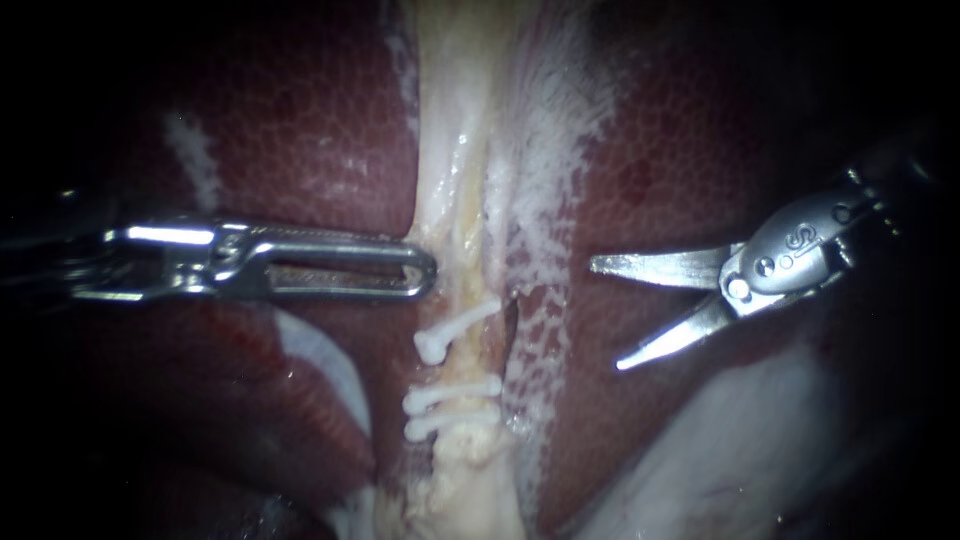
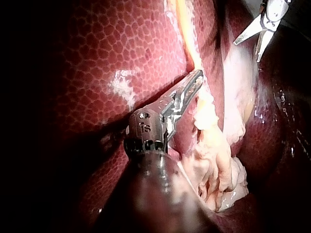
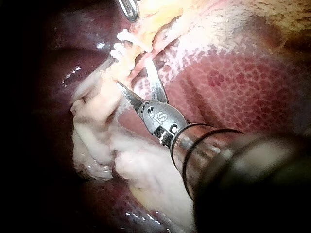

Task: Go to the cutting position left tube

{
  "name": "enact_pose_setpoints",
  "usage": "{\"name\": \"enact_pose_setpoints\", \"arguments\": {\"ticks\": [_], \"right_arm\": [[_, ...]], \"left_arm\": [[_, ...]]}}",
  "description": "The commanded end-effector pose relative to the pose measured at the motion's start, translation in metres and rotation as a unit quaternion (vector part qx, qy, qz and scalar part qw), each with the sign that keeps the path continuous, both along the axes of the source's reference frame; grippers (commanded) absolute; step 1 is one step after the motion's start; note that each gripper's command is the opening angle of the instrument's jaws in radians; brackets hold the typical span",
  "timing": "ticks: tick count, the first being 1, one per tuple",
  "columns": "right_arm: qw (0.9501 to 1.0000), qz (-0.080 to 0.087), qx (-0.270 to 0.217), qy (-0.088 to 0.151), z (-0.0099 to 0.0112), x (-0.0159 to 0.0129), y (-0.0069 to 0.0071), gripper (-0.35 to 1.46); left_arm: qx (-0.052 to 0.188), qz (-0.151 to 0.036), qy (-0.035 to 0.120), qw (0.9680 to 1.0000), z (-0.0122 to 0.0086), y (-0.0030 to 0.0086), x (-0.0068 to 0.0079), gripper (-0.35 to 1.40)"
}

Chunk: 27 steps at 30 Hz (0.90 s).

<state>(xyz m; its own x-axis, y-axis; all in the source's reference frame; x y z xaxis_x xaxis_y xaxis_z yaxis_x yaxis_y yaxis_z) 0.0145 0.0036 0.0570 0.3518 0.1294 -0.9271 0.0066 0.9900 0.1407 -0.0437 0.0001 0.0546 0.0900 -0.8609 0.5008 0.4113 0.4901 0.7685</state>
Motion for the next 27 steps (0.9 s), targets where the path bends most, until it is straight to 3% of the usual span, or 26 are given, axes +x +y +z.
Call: {"name": "enact_pose_setpoints", "arguments": {"ticks": [1, 5, 16, 18, 27], "right_arm": [[1.0, 0.0, 0.0, 0.0, 0.0, 0.0, 0.0, 1.44], [1.0, -0.001, -0.003, 0.0, 0.0, 0.0, -0.0001, 1.44], [0.9971, -0.011, 0.073, -0.018, 0.0025, 0.0006, -0.0021, 1.39], [0.9957, -0.01, 0.09, -0.018, 0.0031, 0.0009, -0.0024, 1.37], [0.9862, -0.039, 0.158, -0.03, 0.0052, 0.0025, -0.0048, 1.3]], "left_arm": [[0.0, 0.0, 0.0, 1.0, -0.0001, 0.0, 0.0, -0.35], [0.0, 0.0, 0.0, 1.0, -0.0001, 0.0, 0.0, -0.35], [0.001, 0.001, -0.001, 1.0, -0.0009, -0.0002, 0.0003, -0.35], [0.001, 0.001, -0.001, 1.0, -0.0014, -0.0002, 0.0004, -0.35], [0.006, 0.002, -0.003, 1.0, -0.0036, 0.0001, 0.0009, -0.35]]}}
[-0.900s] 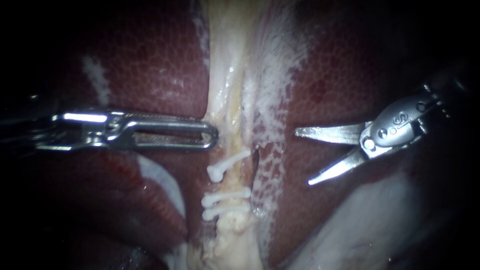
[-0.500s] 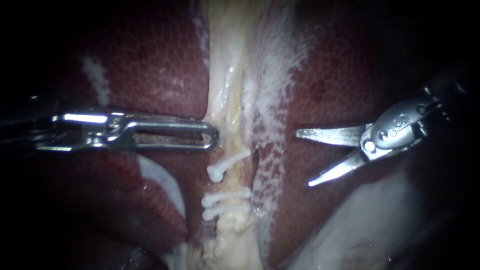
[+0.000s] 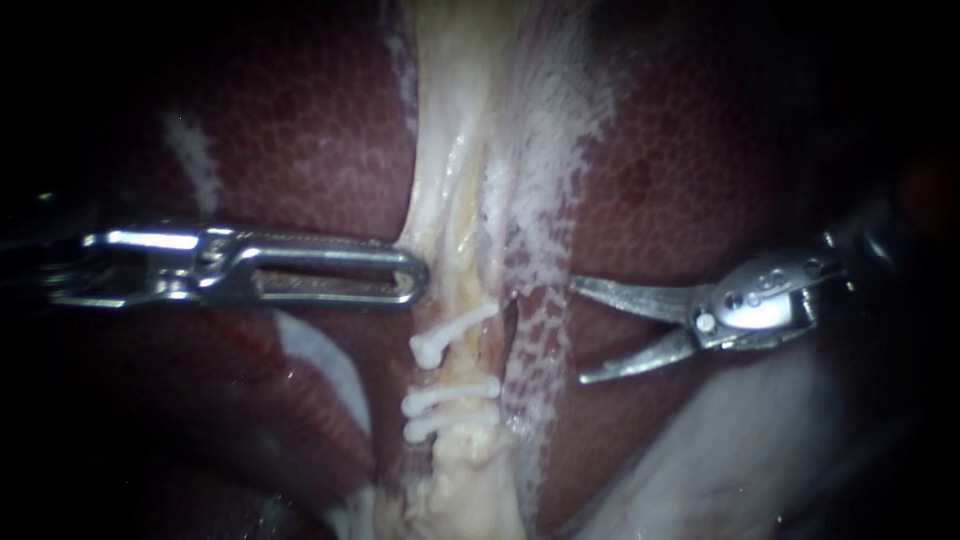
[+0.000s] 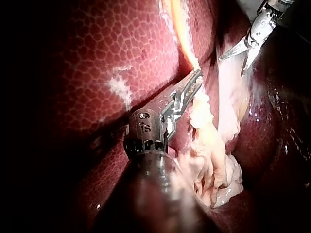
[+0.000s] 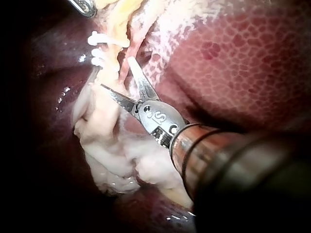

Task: Go to the cutting position left tube

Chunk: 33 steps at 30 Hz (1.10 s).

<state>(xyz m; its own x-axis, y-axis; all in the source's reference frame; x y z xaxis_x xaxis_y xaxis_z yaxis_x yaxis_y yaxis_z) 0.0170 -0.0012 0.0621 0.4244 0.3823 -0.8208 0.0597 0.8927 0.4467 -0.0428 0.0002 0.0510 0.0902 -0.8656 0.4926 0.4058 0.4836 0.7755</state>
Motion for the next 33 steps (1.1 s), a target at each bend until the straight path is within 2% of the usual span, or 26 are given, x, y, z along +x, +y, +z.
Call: {"name": "enact_pose_setpoints", "arguments": {"ticks": [1, 5, 14, 19, 25, 33], "right_arm": [[0.9999, -0.005, 0.009, -0.006, 0.0003, 0.0003, -0.0003, 1.29], [0.999, -0.017, 0.039, -0.014, 0.0013, 0.0013, -0.0012, 1.24], [0.995, -0.034, 0.092, -0.02, 0.002, 0.0035, -0.0019, 1.1], [0.993, -0.038, 0.11, -0.019, 0.0022, 0.005, -0.0018, 1.02], [0.9912, -0.052, 0.121, -0.013, 0.0025, 0.0074, -0.0017, 0.99], [0.9905, -0.052, 0.127, -0.013, 0.0026, 0.0093, -0.0016, 0.88]], "left_arm": [[0.001, 0.001, 0.0, 1.0, -0.0002, 0.0001, 0.0001, -0.35], [0.003, 0.0, -0.003, 1.0, -0.0012, 0.0003, 0.0005, -0.35], [-0.001, -0.005, -0.016, 0.9999, -0.0039, 0.001, 0.0018, -0.35], [-0.004, -0.009, -0.018, 0.9998, -0.0049, 0.0011, 0.0023, -0.35], [-0.004, -0.01, -0.019, 0.9998, -0.0054, 0.001, 0.0025, -0.35], [-0.004, -0.01, -0.019, 0.9998, -0.0057, 0.0008, 0.0026, -0.35]]}}
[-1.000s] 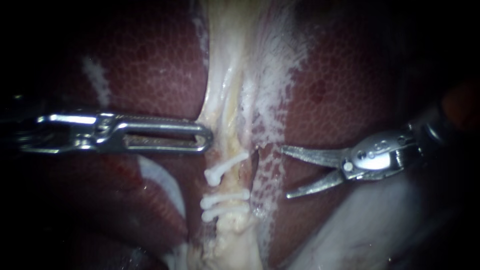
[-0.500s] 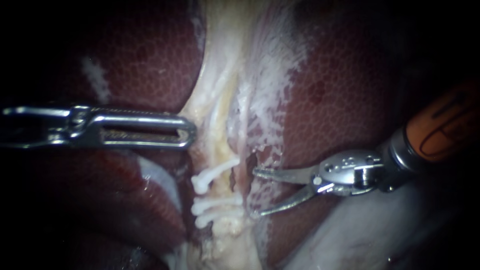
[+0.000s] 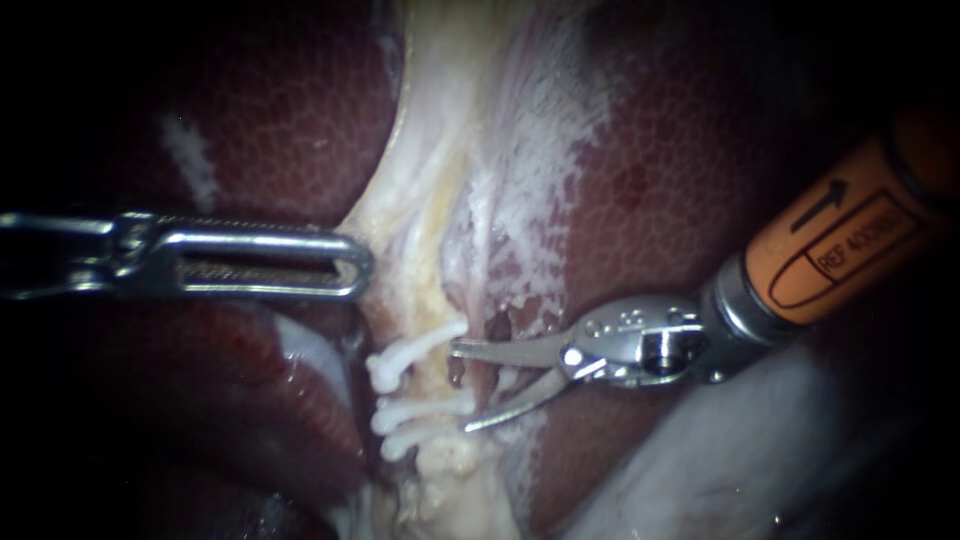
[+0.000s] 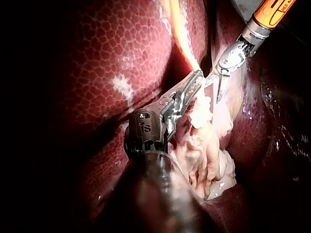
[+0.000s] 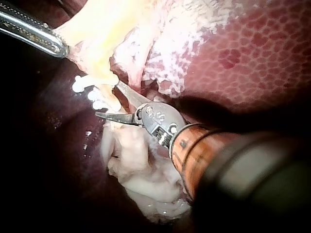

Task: Go to the cutting position left tube

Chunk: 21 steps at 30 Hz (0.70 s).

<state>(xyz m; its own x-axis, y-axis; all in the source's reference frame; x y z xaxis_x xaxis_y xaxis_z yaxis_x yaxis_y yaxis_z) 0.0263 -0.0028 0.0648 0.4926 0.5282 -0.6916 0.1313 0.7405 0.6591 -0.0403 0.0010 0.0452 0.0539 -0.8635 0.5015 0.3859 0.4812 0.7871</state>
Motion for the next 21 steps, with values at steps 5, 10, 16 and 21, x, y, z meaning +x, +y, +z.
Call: {"name": "enact_pose_setpoints", "arguments": {"ticks": [5, 10, 16, 21], "right_arm": [[1.0, 0.0, 0.007, -0.001, 0.0001, 0.0007, 0.0001, 0.82], [0.9998, -0.002, 0.02, -0.002, 0.0, 0.0016, 0.0001, 0.73], [0.9995, -0.004, 0.03, -0.003, -0.0001, 0.0024, 0.0, 0.67], [0.9993, -0.004, 0.036, -0.006, -0.0001, 0.0028, 0.0001, 0.63]], "left_arm": [[0.0, 0.0, 0.0, 1.0, 0.0, 0.0, 0.0, -0.35], [0.0, 0.0, 0.0, 1.0, 0.0, 0.0, 0.0, -0.35], [0.0, 0.0, 0.0, 1.0, 0.0, 0.0, 0.0, -0.35], [0.0, 0.0, 0.0, 1.0, 0.0, 0.0, 0.0, -0.35]]}}
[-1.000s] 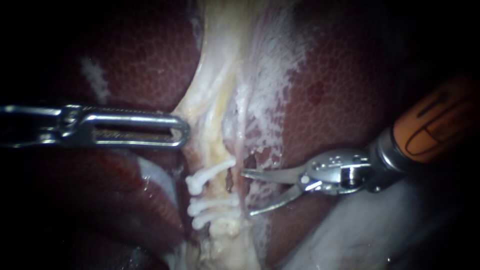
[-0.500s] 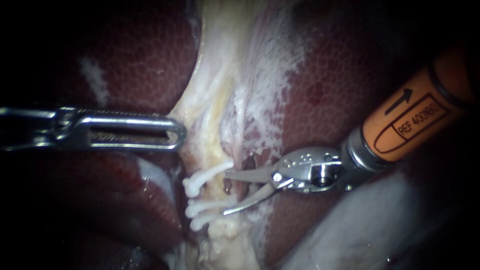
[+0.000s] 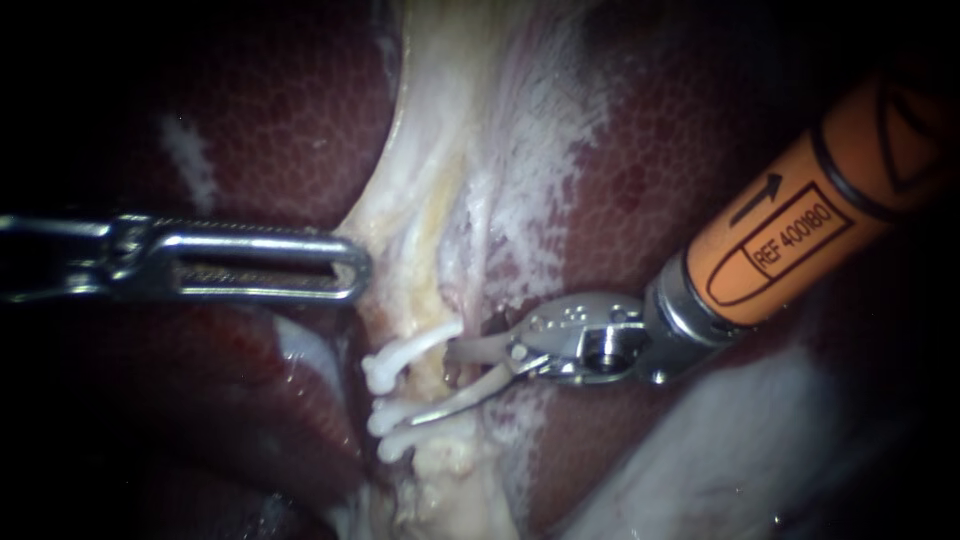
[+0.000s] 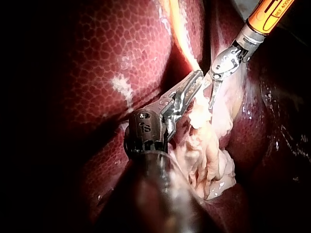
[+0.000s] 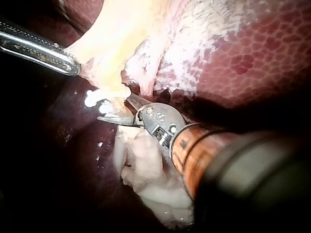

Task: Go to the cutting position left tube

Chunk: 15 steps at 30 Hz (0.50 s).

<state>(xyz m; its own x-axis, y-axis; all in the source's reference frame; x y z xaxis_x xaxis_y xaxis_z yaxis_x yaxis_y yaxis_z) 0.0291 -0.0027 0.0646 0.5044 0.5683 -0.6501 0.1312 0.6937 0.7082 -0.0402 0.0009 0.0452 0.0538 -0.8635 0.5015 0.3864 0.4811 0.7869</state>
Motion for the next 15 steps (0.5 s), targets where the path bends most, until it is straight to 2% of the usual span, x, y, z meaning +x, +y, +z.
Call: {"name": "enact_pose_setpoints", "arguments": {"ticks": [1, 7, 12, 15], "right_arm": [[1.0, 0.001, 0.002, -0.001, 0.0, 0.0, 0.0, 0.62], [1.0, -0.002, 0.007, 0.0, -0.0001, 0.0005, 0.0, 0.53], [0.9999, -0.006, 0.015, 0.003, -0.0003, 0.0009, -0.0002, 0.31], [0.9999, -0.006, 0.016, 0.004, -0.0004, 0.001, -0.0002, 0.26]], "left_arm": [[0.0, 0.0, 0.0, 1.0, 0.0, 0.0, 0.0, -0.35], [0.0, 0.0, 0.0, 1.0, 0.0001, 0.0, 0.0, -0.35], [0.0, -0.001, 0.001, 1.0, 0.0002, 0.0001, 0.0, -0.35], [0.0, -0.001, 0.001, 1.0, 0.0003, 0.0001, 0.0, -0.35]]}}
